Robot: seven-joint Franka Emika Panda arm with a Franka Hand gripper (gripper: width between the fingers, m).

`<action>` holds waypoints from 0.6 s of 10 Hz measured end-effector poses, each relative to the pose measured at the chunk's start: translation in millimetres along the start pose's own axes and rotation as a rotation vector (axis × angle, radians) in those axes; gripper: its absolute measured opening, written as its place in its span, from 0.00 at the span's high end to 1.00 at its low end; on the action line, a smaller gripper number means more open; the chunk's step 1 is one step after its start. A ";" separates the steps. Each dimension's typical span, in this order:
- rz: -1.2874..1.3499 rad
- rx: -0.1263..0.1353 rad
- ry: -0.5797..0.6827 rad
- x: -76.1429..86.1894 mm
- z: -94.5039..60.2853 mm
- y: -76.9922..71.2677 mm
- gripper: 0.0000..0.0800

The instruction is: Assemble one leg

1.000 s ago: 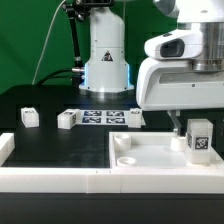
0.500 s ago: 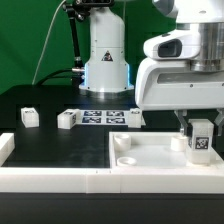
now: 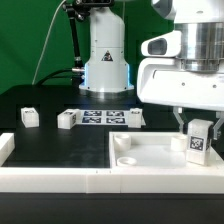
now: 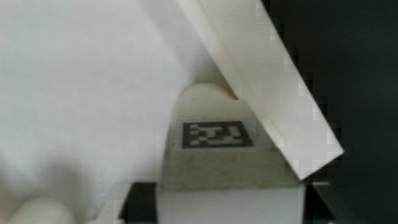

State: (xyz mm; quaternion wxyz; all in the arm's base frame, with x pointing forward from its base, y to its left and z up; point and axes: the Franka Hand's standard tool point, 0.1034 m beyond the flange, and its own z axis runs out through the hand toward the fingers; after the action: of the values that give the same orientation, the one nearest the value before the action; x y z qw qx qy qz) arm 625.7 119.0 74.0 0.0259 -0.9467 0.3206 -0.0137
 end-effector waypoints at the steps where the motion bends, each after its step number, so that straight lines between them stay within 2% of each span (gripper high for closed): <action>1: 0.086 -0.001 0.003 0.0 0.2 0.1 0.63; 6: 0.678 0.006 -0.006 0.0 0.5 1.5 0.63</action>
Offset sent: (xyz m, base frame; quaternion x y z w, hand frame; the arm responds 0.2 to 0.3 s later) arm 0.0012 -0.0028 -0.0037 -0.0061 0.0084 0.2788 0.9603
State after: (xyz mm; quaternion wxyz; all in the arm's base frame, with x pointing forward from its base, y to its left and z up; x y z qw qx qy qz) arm 624.8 117.9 73.4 0.0325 -0.7861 0.6172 -0.0027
